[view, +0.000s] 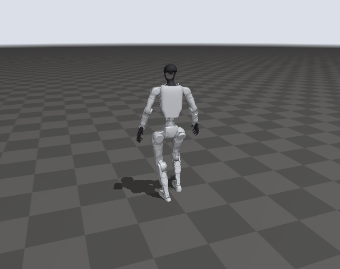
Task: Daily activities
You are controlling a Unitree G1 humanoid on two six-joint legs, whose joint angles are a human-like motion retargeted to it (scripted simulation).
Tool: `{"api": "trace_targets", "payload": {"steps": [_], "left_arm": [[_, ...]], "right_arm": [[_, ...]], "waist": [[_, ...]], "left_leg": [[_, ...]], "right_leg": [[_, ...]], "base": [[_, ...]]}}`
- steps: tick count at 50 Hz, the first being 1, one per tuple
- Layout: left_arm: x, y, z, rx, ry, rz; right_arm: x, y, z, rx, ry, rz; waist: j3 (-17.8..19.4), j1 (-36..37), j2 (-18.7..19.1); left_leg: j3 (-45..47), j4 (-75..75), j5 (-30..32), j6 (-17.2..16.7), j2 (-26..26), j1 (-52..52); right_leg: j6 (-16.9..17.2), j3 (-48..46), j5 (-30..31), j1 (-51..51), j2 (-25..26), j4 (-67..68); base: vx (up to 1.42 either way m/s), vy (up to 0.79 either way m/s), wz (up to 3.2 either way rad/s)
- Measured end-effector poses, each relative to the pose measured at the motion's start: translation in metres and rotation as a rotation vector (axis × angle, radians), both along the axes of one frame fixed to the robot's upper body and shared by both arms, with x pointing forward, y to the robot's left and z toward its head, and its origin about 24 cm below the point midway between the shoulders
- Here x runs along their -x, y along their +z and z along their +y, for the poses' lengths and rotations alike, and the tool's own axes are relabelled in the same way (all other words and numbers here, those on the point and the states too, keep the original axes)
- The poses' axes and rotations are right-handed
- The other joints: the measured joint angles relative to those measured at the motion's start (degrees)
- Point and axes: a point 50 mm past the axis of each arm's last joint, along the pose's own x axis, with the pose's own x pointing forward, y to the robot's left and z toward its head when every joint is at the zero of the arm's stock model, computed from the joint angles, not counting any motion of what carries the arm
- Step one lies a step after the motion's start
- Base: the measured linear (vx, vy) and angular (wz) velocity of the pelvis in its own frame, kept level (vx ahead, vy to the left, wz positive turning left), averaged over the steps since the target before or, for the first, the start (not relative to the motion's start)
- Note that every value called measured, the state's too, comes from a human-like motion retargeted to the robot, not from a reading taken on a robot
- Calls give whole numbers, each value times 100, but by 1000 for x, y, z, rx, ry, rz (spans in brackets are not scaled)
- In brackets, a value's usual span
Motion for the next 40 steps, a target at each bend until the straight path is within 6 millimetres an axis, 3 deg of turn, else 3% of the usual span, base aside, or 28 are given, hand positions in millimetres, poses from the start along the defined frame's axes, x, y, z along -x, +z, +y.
{"api": "trace_targets", "payload": {"steps": [5,9,13,16,20,23,25,29,33,37,40], "left_arm": [[2,-3,-10,61,9,-5],[-11,-1,-33,159,-18,-59],[-36,11,-62,280,-104,-160],[-63,34,-83,382,-213,-283],[-104,91,-105,510,-398,-509],[-131,156,-115,573,-572,-721],[-143,212,-121,597,-702,-887],[-142,304,-138,598,-965,-1145],[-123,378,-152,580,-1154,-1370],[-102,415,-160,624,-1248,-1497],[-90,425,-161,680,-1275,-1533]], "right_arm": [[15,-8,3,-13,25,67],[8,-10,14,-50,69,74],[-13,-3,25,-94,131,28],[-47,17,34,-134,221,-81],[-107,79,55,-203,434,-334],[-145,157,85,-254,679,-583],[-157,223,110,-275,872,-760],[-143,324,159,-236,1232,-1031],[-111,394,194,-138,1490,-1242],[-84,426,213,-86,1637,-1357],[-71,435,217,-90,1688,-1381]], "waist": [[-138,101,29],[-216,218,131],[-243,300,244],[-241,327,310],[-251,321,340],[-303,306,335],[-333,302,372],[-526,285,279],[-648,275,290],[-749,247,360],[-827,235,400]], "left_leg": [[-82,-265,89,-23,13,195],[-109,-385,115,-63,80,268],[-112,-441,89,-101,122,249],[-107,-435,21,-82,117,175],[-91,-371,-84,-27,74,44],[-110,-286,-96,7,26,-29],[-134,-305,-72,19,18,-72],[-283,-136,-100,38,-98,-104],[-390,-115,-118,14,-67,-127],[-489,-197,-135,-6,52,-66],[-576,-282,-195,-10,155,18]], "right_leg": [[-154,-152,-170,327,24,-381],[-271,-273,-246,491,71,-641],[-326,-357,-297,486,80,-688],[-334,-373,-340,360,49,-561],[-297,-337,-332,95,-30,-206],[-248,-320,-154,-141,-127,220],[-237,-404,76,-371,-188,506],[19,9,50,-844,-53,1054],[59,45,169,-1274,-155,1302],[151,68,437,-1525,-212,833],[265,99,741,-1553,-176,78]], "base": [[10,-3,13],[8,-4,9],[0,0,0],[0,0,0],[-6,3,17],[-6,5,23],[-5,5,25],[-2,4,48],[6,4,39],[14,2,37],[21,-2,35]]}}
